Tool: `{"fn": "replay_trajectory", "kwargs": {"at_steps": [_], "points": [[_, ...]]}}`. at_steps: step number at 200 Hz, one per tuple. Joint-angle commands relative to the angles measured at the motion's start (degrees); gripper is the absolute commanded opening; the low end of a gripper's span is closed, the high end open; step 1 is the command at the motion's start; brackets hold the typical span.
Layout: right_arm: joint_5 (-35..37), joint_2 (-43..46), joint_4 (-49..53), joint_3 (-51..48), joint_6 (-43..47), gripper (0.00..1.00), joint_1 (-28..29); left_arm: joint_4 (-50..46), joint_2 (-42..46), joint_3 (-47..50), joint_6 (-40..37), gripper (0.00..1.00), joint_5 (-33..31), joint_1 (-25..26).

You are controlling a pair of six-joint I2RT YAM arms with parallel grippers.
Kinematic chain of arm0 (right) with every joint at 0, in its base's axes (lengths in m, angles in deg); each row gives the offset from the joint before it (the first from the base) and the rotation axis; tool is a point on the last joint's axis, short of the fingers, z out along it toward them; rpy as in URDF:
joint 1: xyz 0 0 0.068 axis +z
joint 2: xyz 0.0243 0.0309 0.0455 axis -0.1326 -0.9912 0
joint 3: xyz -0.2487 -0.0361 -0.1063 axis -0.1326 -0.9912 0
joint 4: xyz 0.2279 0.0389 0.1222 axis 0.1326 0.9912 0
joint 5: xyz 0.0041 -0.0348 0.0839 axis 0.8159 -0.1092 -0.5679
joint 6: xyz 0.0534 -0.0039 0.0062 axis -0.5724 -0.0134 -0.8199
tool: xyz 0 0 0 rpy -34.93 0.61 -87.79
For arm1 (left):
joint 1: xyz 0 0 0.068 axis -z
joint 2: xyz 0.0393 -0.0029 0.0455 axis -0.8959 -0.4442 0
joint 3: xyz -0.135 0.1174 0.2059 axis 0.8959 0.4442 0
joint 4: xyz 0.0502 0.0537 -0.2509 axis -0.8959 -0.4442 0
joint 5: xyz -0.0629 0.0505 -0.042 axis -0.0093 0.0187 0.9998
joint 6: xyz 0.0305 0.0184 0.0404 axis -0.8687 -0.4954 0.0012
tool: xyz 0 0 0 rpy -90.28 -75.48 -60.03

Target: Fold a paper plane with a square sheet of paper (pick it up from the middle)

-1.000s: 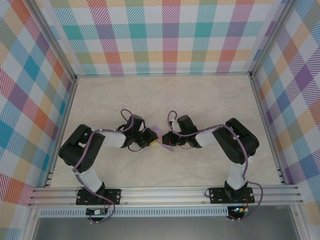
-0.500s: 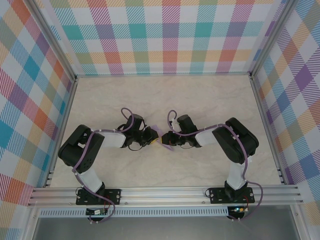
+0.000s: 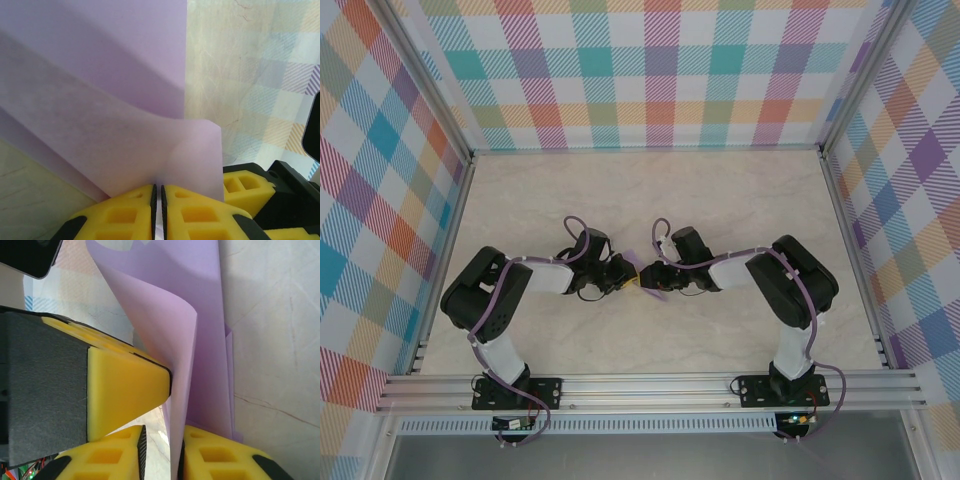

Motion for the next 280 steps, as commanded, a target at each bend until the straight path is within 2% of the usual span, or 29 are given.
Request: {"fn": "replay_trajectory", "kwargs": {"at_steps": [1,54,88,118,151,225,280], "points": [[0.40,1.44,5.36,1.00,1.89,0.28,-0.43,-1.03,-0.76,-1.19,-1.42,0.13,-0.26,0.94],[-1.22,3.73,11.29,1.46,3.38,0.30,-1.84,-1.21,-0.67,-1.06,-1.76,0.13,0.00,0.94],[-2.26,3.56,13.48,1.87,4.55,0.26,-1.97,-1.45,-0.62,-1.02,-1.82,0.13,-0.08,0.96],[-2.61,1.97,13.70,2.19,4.46,0.17,-2.06,-1.64,-0.45,-0.79,-1.89,0.13,-0.28,0.94],[-3.26,-0.78,13.58,2.45,4.20,0.14,-2.01,-2.00,-0.10,-0.69,-1.99,0.13,-0.35,0.94],[-2.41,-2.35,15.99,4.07,4.72,0.15,-2.02,2.57,4.55,0.96,-1.73,0.14,2.81,1.16],[-0.94,-2.03,17.58,4.25,6.30,0.17,-2.06,2.23,0.85,-0.19,-1.45,0.14,1.88,2.52]]}}
